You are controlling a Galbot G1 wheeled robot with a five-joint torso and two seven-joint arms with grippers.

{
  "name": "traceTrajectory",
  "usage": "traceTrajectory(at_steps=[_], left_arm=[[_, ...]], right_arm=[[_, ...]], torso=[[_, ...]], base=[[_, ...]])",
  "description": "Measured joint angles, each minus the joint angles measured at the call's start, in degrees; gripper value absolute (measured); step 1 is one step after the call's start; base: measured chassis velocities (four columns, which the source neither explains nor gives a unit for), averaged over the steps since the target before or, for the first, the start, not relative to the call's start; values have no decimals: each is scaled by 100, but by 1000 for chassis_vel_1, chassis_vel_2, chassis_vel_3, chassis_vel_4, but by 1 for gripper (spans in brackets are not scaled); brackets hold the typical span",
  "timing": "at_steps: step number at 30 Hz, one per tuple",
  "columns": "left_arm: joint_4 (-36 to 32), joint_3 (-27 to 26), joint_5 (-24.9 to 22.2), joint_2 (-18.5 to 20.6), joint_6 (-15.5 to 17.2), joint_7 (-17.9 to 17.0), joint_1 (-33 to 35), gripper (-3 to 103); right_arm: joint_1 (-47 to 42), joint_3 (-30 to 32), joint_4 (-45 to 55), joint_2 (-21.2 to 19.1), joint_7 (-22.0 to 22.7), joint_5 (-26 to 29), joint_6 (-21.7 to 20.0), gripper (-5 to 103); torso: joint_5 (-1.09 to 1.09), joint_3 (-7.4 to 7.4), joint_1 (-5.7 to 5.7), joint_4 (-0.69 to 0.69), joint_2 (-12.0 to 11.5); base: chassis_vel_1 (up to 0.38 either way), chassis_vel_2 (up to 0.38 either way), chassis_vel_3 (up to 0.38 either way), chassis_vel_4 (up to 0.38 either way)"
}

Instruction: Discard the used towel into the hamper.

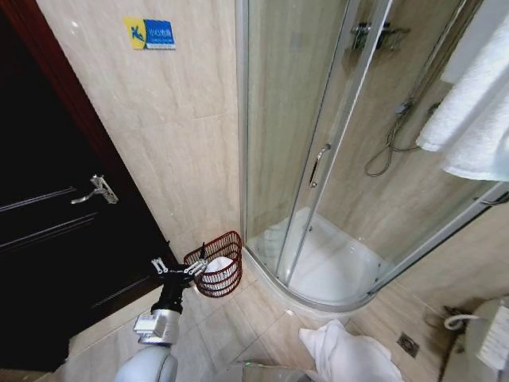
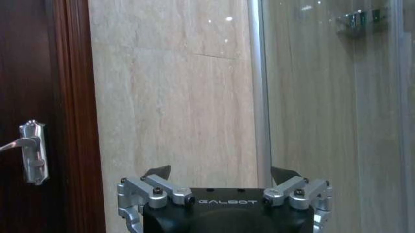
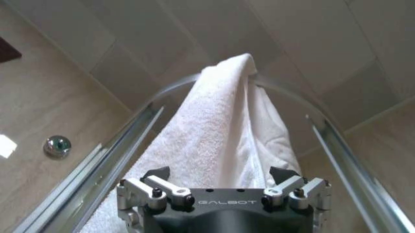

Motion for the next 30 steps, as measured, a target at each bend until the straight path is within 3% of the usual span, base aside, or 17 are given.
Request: traceTrajectory(at_steps=[11,16,24,30], left_arm=[[0,1,0,0,0,0,0,100],[0,0,0,0,0,0,0,100],[0,0,0,0,0,0,0,100],[0,0,0,0,0,0,0,100]], right_arm=[[1444,-681,-309,-157,-7,17,-303,100],[1950,-694,-443,-331,103,87,-712,100],[2367,-731,-602,-606,90,248,-943,100],[2063,-586,-474,-592,76,280,-986,100]], torso=[[-1,0,-1,0,0],[-2,0,-1,0,1],[-4,-1,-1,0,1],[3,-1,-1,-1,1]], base=[[0,0,0,0],[0,0,0,0],[0,0,0,0],[0,0,0,0]])
